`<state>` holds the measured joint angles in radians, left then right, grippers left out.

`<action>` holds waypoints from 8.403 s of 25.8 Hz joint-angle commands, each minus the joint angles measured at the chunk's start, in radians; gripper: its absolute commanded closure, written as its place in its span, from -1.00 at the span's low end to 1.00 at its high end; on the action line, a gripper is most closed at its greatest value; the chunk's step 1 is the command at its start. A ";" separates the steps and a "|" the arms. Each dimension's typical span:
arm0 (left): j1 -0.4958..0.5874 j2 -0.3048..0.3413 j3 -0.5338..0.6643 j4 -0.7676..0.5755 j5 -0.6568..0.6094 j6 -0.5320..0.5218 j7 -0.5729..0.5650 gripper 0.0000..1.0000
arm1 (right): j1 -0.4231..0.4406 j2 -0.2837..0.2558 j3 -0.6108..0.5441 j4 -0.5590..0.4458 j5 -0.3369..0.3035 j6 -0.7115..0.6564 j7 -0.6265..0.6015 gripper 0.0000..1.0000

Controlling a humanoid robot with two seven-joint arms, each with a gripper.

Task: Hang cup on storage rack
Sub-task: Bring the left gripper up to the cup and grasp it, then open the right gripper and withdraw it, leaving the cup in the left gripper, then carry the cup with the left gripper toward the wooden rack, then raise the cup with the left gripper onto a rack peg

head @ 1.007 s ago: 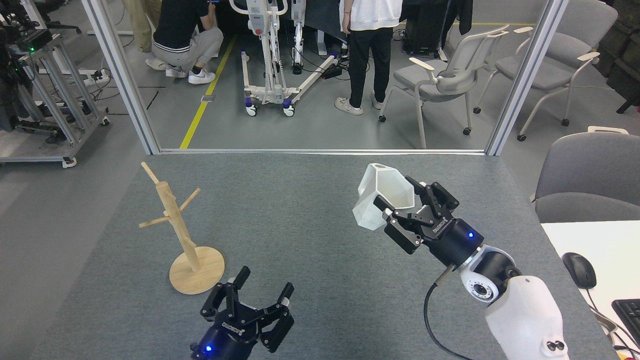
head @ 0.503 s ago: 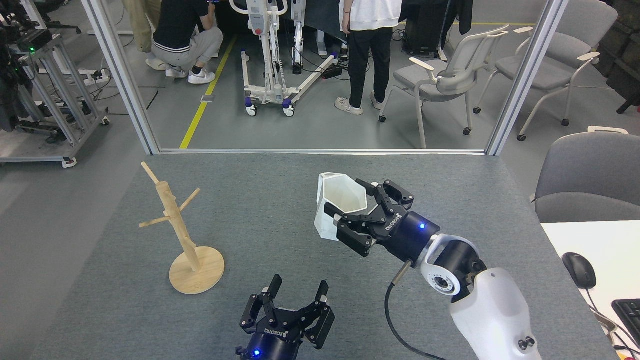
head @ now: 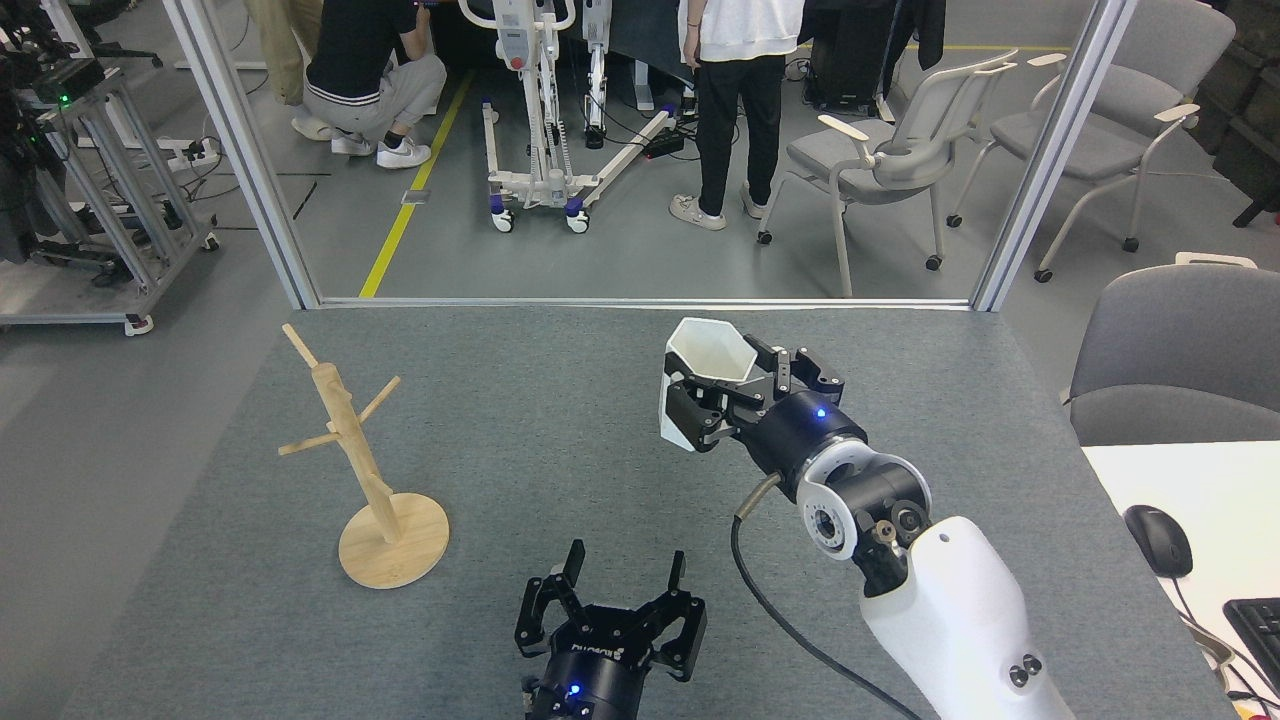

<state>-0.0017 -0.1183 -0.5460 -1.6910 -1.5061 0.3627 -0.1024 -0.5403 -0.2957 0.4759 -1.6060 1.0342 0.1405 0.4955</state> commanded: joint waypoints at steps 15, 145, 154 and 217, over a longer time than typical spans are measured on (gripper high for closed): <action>-0.328 -0.021 -0.077 0.198 0.000 0.096 -0.224 -0.92 | -0.089 0.113 0.153 -0.006 0.139 0.406 0.087 1.00; 0.108 0.258 0.110 0.036 -0.192 0.097 0.098 0.81 | 0.422 0.058 -0.445 0.339 0.402 0.065 -0.617 -0.98; 0.160 0.335 0.330 0.033 -0.189 0.143 0.070 0.82 | 0.471 0.093 -0.609 0.336 0.408 -0.185 -0.621 -0.98; -0.098 0.411 0.278 0.225 -0.260 0.303 -0.046 0.83 | 0.485 0.162 -0.557 0.202 0.475 -0.137 -0.618 -0.98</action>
<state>-0.0989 0.2945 -0.2667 -1.4667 -1.7655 0.6655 -0.1514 -0.0551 -0.1343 -0.0815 -1.4036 1.5094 0.0032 -0.1223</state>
